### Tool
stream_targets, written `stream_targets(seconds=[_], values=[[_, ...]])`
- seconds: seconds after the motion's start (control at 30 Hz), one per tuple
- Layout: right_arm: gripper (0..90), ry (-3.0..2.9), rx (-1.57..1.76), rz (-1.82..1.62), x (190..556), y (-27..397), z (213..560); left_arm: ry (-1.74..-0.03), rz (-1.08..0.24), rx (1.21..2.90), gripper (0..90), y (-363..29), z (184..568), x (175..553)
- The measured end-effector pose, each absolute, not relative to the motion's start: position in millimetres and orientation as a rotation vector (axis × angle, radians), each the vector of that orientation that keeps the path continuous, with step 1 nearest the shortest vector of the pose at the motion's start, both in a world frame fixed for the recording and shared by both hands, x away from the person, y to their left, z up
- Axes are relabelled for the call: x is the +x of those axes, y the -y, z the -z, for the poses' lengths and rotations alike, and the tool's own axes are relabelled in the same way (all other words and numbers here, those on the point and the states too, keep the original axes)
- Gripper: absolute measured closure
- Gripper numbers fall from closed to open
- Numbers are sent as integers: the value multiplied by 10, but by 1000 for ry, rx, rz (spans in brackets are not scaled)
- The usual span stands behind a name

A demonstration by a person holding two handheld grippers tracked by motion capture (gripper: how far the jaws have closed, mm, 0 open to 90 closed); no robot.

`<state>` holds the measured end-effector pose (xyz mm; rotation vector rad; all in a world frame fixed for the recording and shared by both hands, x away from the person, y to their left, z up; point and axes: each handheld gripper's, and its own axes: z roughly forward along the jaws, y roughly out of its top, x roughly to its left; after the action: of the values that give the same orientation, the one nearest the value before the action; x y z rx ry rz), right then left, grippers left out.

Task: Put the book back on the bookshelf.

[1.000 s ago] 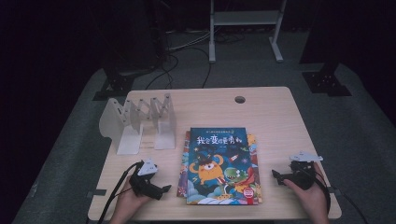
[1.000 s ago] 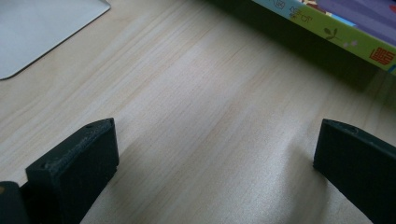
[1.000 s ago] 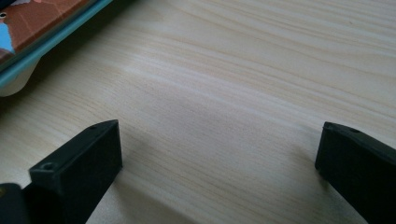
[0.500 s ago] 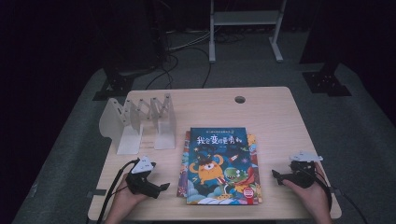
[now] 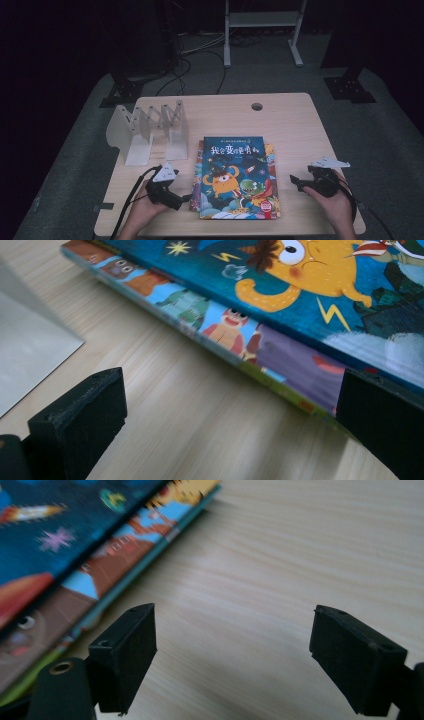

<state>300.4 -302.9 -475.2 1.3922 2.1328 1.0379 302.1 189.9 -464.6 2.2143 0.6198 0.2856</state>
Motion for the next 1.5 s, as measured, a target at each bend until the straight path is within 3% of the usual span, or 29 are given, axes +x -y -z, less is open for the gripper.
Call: stream_targets(seconds=[0.57, 0.87, 1.07, 1.5], values=[[154, -2211, 1252, -1121, 3254, 2580, 4454, -496, -288, 2298, 0, -1567, 4628, 3028], [159, -2281, 1227, -1101, 3588, 2305, 4477, -451, -225, 2288, 0, -1292, 4663, 3023], [207, -2330, 1212, -1042, 3920, 2123, 4493, -451, -221, 2265, 0, -1136, 4688, 3001], [158, -2399, 1261, -1112, 4162, 2000, 4652, -587, -269, 2179, 0, -1451, 4589, 3150]])
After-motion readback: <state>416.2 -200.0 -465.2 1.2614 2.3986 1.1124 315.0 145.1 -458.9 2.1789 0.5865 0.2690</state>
